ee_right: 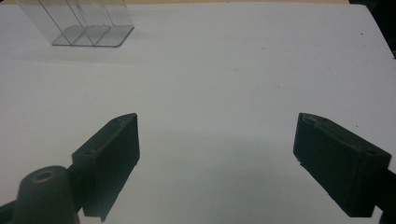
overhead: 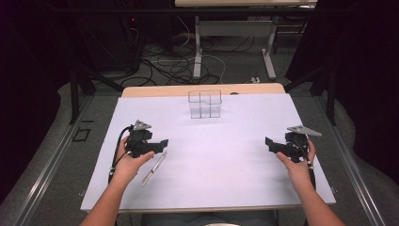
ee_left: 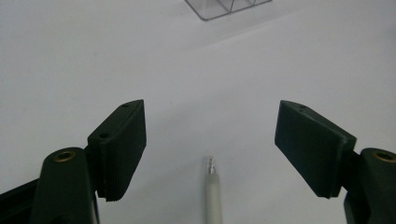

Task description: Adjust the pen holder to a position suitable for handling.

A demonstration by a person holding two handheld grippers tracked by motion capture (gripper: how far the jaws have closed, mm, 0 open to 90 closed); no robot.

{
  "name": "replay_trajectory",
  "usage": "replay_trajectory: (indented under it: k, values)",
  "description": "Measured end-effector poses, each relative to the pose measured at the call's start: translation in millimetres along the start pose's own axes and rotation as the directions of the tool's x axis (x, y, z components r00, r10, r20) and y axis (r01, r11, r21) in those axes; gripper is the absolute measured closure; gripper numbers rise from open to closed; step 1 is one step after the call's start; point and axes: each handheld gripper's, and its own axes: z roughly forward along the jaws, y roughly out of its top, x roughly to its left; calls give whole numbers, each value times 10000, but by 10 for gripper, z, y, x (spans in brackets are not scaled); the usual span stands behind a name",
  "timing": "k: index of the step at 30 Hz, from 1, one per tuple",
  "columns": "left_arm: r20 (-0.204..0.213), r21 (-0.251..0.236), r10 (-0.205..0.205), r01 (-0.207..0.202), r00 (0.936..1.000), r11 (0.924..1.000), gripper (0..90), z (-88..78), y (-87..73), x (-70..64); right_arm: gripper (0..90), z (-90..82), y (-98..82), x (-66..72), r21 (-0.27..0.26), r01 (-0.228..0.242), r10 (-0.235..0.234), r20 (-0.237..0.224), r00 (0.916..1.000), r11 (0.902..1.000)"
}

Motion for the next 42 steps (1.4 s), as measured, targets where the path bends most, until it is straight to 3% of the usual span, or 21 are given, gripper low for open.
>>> replay_trajectory:
  k: [8, 18, 23, 25, 31, 36, 40, 42]
  values:
    - [-80, 576, -73, 78, 9999, 9983, 245, -44, -109, 67, 139, -4, 7, 1, 11, -37, 37, -69, 10000, 10000]
    - [-132, 1381, -250, 266, 9996, 9901, 276, 26, -145, 86, 140, 19, 3, 0, 128, -24, 26, -151, 9999, 9999]
    - [-80, 1784, -198, 209, 9998, 9837, 298, 94, -154, 78, 139, 14, 2, 4, 157, -97, 100, -147, 9998, 9998]
    - [-184, 1934, -339, 368, 9993, 9804, 335, 123, -159, 71, 139, 15, 1, 5, 154, -50, 52, -162, 9999, 9999]
    - [-56, 2491, -470, 469, 9989, 9673, 363, 195, -156, 66, 139, 17, 0, 3, 167, -50, 53, -172, 9998, 9998]
    - [-52, 2644, -585, 578, 9983, 9627, 439, 247, -149, 46, 139, 21, -2, -3, 186, -53, 56, -132, 9999, 9998]
    - [-40, 2911, -819, 795, 9966, 9534, 519, 270, -138, 18, 139, 22, -2, 0, 190, -60, 62, -149, 9999, 9998]
    - [10, 3031, -727, 690, 9974, 9505, 560, 278, -133, 17, 139, 23, -3, 0, 205, -80, 83, -155, 9998, 9998]
